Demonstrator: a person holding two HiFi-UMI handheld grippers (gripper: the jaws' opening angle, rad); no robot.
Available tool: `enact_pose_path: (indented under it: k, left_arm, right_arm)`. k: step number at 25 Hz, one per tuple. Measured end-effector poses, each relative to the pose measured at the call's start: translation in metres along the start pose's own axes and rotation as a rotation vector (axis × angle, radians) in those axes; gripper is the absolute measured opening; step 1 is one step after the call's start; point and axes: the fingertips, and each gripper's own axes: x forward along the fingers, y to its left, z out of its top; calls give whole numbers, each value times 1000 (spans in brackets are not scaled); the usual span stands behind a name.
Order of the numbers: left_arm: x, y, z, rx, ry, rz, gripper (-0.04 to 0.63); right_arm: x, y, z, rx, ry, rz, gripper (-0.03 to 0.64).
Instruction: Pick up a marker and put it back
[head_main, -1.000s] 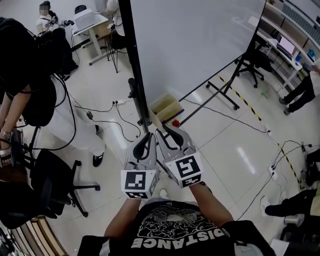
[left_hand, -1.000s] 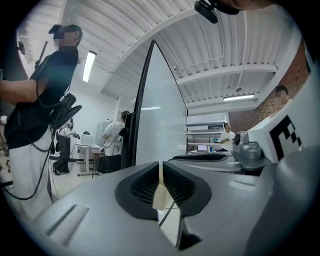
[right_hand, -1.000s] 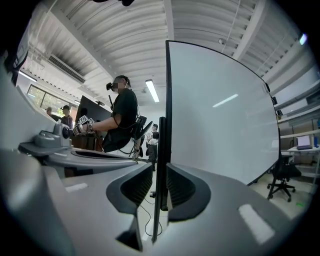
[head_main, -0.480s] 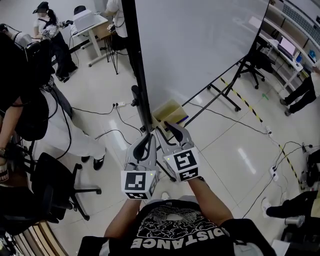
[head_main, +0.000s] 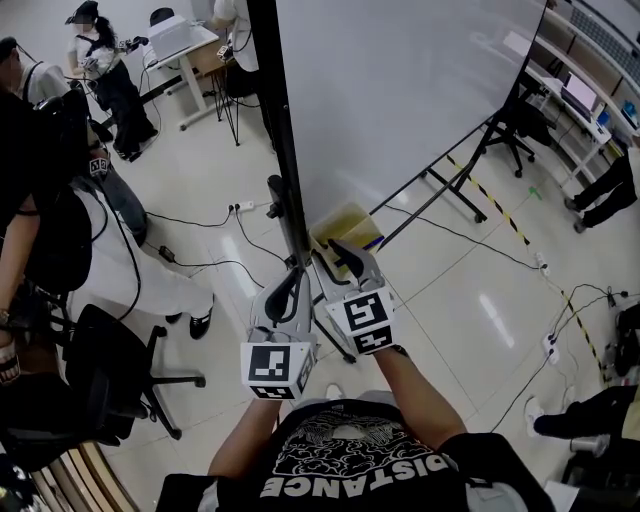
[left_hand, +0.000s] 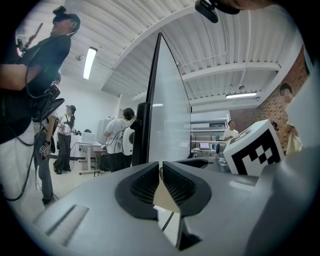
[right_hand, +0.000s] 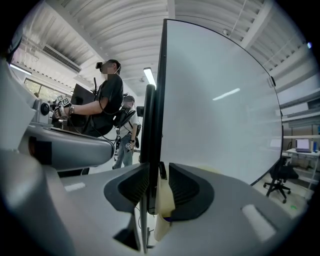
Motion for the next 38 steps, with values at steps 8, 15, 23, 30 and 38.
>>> enact_pose_path:
  k: [8, 15, 23, 30, 38]
  left_arm:
    - [-2, 4, 0, 1, 3, 8, 14]
    - [-4, 2, -2, -3, 7, 9, 14]
    - [-11, 1, -1, -6, 3, 11, 14]
    - [-15, -3, 1, -20, -9, 11, 14]
    - [-27, -17, 9, -30, -34, 20, 14]
  right_arm:
    - [2, -7, 0, -20, 8, -42, 44]
    - [-1, -7, 2, -52, -4, -54, 34]
    - [-13, -3, 19, -75, -69, -71, 34]
    - [-30, -3, 44, -97, -145, -88, 34]
    - [-56, 3, 75, -114, -223, -82, 34]
